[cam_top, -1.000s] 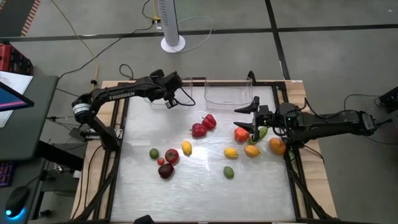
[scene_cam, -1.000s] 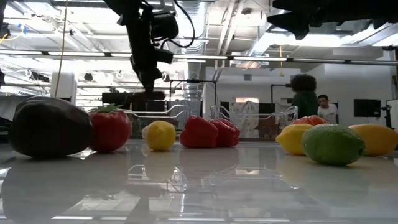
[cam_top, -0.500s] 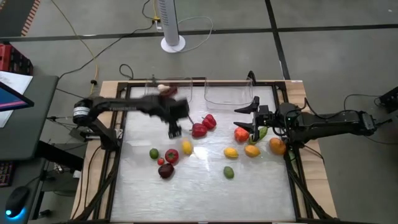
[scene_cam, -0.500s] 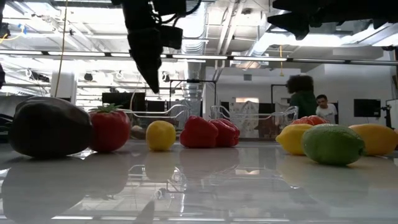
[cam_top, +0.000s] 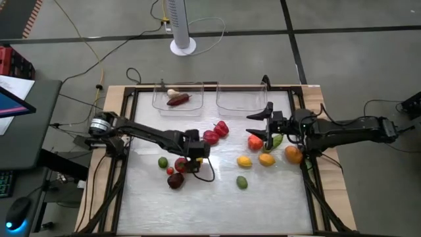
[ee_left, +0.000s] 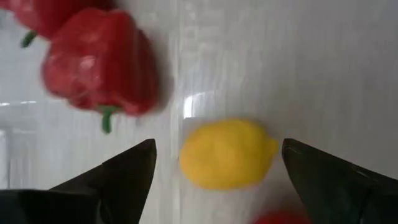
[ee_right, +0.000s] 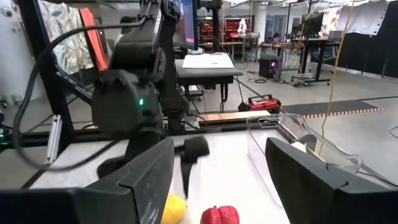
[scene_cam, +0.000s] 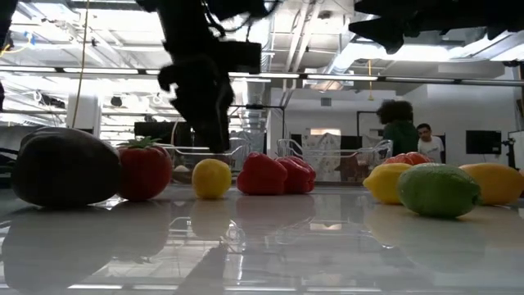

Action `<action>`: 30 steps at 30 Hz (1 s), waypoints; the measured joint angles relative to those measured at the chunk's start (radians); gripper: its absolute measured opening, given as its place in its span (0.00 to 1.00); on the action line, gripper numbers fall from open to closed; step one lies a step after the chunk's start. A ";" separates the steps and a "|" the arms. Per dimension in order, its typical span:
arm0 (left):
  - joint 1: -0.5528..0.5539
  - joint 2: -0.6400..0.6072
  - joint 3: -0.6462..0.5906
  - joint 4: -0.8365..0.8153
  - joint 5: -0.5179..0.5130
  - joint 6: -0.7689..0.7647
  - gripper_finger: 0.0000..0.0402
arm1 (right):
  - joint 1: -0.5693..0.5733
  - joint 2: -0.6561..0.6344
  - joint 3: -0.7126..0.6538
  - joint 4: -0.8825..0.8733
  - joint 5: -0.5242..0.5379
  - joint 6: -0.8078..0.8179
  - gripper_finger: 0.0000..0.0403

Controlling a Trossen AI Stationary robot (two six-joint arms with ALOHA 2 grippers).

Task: Sort produce into baskets
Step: Put the lemon in the container

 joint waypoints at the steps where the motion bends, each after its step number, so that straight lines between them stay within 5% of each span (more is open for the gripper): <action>1: 0.000 0.018 0.000 0.027 0.022 0.016 0.86 | -0.001 0.004 0.000 -0.001 0.000 -0.001 0.70; 12: 0.001 0.117 0.000 -0.047 0.064 0.066 0.82 | -0.015 0.023 0.000 -0.001 -0.003 -0.016 0.70; 23: -0.004 0.107 0.015 -0.101 0.039 0.049 0.50 | -0.015 0.023 0.000 0.006 -0.003 -0.012 0.70; 30: 0.030 0.027 0.096 -0.158 -0.058 0.089 0.53 | -0.015 0.023 0.000 0.002 -0.003 -0.012 0.70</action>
